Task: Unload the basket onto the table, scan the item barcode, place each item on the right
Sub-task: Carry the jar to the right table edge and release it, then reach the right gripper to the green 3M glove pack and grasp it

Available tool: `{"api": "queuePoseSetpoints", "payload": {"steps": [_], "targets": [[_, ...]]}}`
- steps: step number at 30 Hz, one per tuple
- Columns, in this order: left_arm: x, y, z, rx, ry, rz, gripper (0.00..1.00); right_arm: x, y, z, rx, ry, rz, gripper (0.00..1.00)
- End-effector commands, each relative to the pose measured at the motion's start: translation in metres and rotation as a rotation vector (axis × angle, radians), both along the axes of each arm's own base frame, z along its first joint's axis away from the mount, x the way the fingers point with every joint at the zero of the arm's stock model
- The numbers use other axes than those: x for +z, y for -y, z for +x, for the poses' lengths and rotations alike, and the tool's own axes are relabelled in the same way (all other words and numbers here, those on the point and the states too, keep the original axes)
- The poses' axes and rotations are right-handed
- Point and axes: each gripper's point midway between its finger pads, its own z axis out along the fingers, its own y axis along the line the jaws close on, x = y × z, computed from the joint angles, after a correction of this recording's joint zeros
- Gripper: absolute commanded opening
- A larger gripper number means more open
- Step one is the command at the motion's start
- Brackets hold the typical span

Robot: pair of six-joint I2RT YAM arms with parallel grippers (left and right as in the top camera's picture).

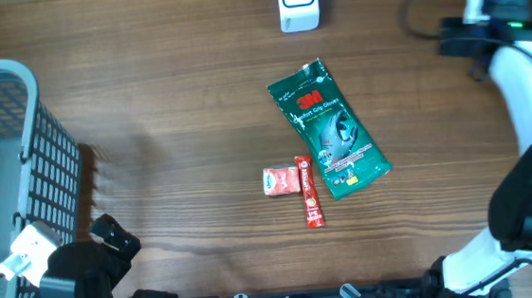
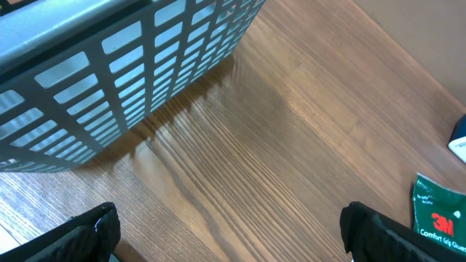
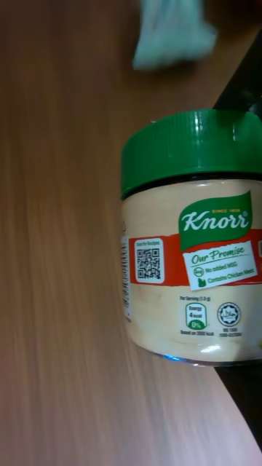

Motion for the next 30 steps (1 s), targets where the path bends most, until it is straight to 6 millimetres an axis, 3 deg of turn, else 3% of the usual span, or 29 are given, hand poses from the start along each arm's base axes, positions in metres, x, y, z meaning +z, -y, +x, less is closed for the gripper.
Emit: {"api": "queuePoseSetpoints", "payload": {"steps": [1,4,7,9,13,14,16,19,22,24,27,30], "targets": [[0.003,-0.001,-0.001,0.016,0.016,-0.007,1.00,-0.026,0.066,-0.023,-0.129,-0.057,-0.013,0.83],[0.003,-0.001,-0.001,0.016,0.016,-0.007,1.00,-0.058,0.105,-0.045,-0.224,-0.120,0.021,0.83],[0.003,-0.001,-0.001,0.016,0.016,-0.007,1.00,-0.089,0.125,-0.061,-0.301,-0.172,0.061,0.84],[0.003,-0.001,-0.001,0.016,0.016,-0.007,1.00,-0.098,0.140,-0.074,-0.383,-0.191,0.060,0.84],[0.003,-0.001,-0.001,0.016,0.016,-0.007,1.00,-0.093,0.172,-0.101,-0.570,-0.170,0.078,1.00],[0.003,-0.001,-0.001,0.016,0.016,-0.007,1.00,-0.089,0.176,-0.104,-0.585,-0.169,0.082,1.00],[0.003,-0.001,-0.001,0.016,0.016,-0.007,1.00,-0.074,0.180,-0.104,-0.610,-0.146,0.082,1.00],[0.003,-0.001,-0.001,0.016,0.016,-0.007,1.00,-0.029,0.173,-0.101,-0.716,-0.011,0.129,1.00],[0.003,-0.001,-0.001,0.016,0.016,-0.007,1.00,0.026,0.144,-0.087,-0.702,0.146,0.201,1.00],[0.003,-0.001,-0.001,0.016,0.016,-0.007,1.00,0.057,0.105,-0.073,-0.619,0.223,0.312,1.00],[0.003,-0.001,-0.001,0.016,0.016,-0.007,1.00,0.087,0.021,-0.048,-0.366,0.255,0.494,1.00],[0.003,-0.001,-0.001,0.016,0.016,-0.007,1.00,0.080,-0.080,-0.035,-0.104,0.127,0.510,1.00]]}}
